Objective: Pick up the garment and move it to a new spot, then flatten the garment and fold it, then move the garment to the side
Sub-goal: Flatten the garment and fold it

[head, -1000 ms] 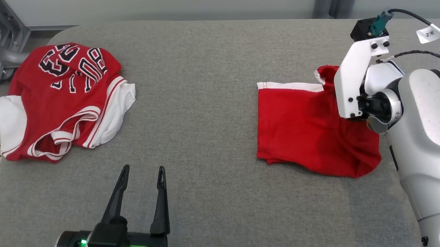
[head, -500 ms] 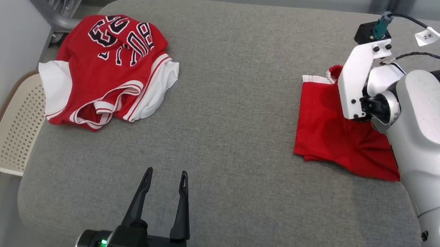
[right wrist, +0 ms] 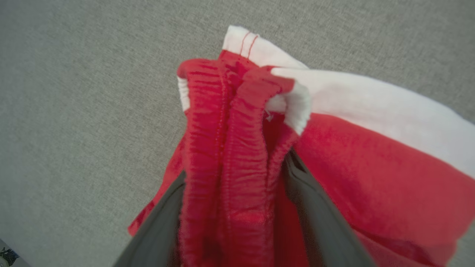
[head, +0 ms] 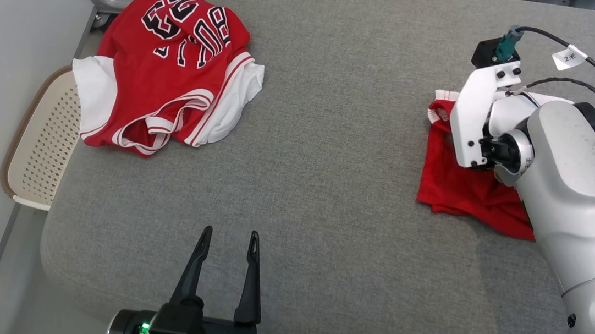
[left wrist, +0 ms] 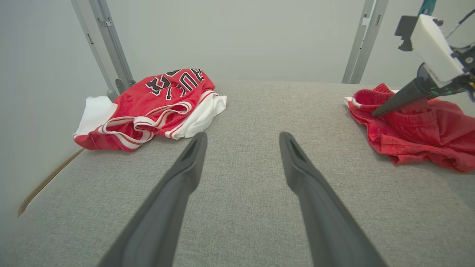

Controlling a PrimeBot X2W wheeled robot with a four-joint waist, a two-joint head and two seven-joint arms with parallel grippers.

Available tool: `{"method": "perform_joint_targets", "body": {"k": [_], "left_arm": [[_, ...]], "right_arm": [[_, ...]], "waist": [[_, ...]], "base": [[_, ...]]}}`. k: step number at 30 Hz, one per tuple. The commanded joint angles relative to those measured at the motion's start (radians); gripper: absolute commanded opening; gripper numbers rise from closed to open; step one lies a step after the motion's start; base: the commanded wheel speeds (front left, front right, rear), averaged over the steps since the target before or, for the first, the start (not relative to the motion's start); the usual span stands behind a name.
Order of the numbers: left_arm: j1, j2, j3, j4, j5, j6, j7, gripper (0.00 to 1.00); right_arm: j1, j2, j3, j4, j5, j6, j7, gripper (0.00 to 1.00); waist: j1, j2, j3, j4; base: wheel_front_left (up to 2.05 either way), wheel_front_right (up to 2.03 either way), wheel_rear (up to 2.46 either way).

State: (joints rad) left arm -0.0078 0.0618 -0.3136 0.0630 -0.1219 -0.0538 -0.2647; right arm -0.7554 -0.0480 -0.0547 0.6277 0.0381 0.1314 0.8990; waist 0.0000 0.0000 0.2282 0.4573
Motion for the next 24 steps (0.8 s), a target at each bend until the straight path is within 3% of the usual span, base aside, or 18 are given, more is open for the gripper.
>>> {"method": "perform_joint_targets", "body": {"k": [1,10,16,20,21,23,24], "left_arm": [[-0.009,-0.001,0.008,0.002,0.002,-0.006,0.000,1.00],[-0.001,0.002,0.030,0.005,0.015,-0.012,0.000,1.00],[0.007,0.010,0.041,0.011,0.022,-0.016,0.000,1.00],[0.015,0.012,0.050,0.015,0.022,-0.017,0.000,1.00],[0.016,0.011,0.051,0.015,0.022,-0.017,0.000,1.00],[0.019,0.011,0.051,0.015,0.023,-0.019,0.000,1.00],[0.021,0.010,0.051,0.013,0.022,-0.019,0.000,1.00]], "right_arm": [[-0.015,-0.004,0.006,-0.001,0.021,-0.001,-0.008,1.00],[-0.045,-0.004,0.028,-0.078,0.099,-0.001,-0.123,1.00],[0.021,-0.004,0.012,-0.149,0.057,-0.001,-0.189,1.00],[0.129,-0.004,-0.020,-0.232,-0.032,-0.001,-0.241,1.00],[0.154,-0.004,-0.023,-0.252,-0.050,-0.001,-0.266,0.88],[0.209,-0.003,-0.024,-0.286,-0.080,-0.001,-0.324,0.09],[0.237,-0.002,-0.019,-0.294,-0.076,-0.001,-0.351,0.00]], "waist": [[0.0000,0.0000,-0.007,-0.009],[0.0000,0.0000,-0.053,-0.072],[0.0000,0.0000,-0.098,-0.124],[0.0000,0.0000,-0.121,-0.146],[0.0000,0.0000,-0.122,-0.147],[0.0000,0.0000,-0.123,-0.147],[0.0000,0.0000,-0.123,-0.146]], "base": [[0.00,0.00,0.00],[0.00,0.00,0.00],[0.00,0.00,0.00],[0.00,0.00,0.00],[0.00,0.00,0.00],[0.00,0.00,0.00],[0.00,0.00,0.00]]}}
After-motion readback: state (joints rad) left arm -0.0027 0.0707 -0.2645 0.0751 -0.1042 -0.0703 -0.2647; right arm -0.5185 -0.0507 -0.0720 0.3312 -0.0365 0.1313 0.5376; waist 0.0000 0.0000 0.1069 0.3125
